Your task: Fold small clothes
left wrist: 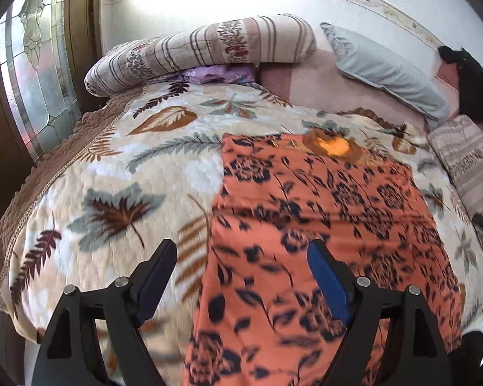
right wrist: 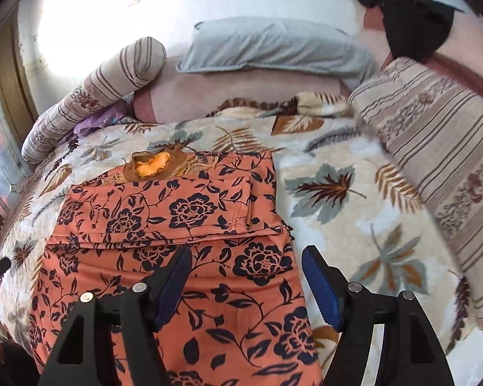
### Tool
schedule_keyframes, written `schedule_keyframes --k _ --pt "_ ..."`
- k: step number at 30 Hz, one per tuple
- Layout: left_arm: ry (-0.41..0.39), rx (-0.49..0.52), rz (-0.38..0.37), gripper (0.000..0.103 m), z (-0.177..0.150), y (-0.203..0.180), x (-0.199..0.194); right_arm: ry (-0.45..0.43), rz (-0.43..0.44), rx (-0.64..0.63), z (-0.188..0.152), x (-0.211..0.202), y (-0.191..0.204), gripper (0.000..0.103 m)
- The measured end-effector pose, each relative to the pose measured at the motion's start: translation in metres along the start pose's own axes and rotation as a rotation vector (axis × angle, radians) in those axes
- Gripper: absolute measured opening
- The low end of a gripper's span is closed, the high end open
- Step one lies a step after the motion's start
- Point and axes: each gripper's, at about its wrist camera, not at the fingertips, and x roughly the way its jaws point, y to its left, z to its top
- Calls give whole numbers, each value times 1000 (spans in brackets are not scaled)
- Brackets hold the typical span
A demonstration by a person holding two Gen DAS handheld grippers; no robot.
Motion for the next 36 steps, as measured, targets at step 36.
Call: schedule_keyframes --k 36 --pt "343 -217 -42 85 -112 63 33 483 609 347 -161 34 -139 77"
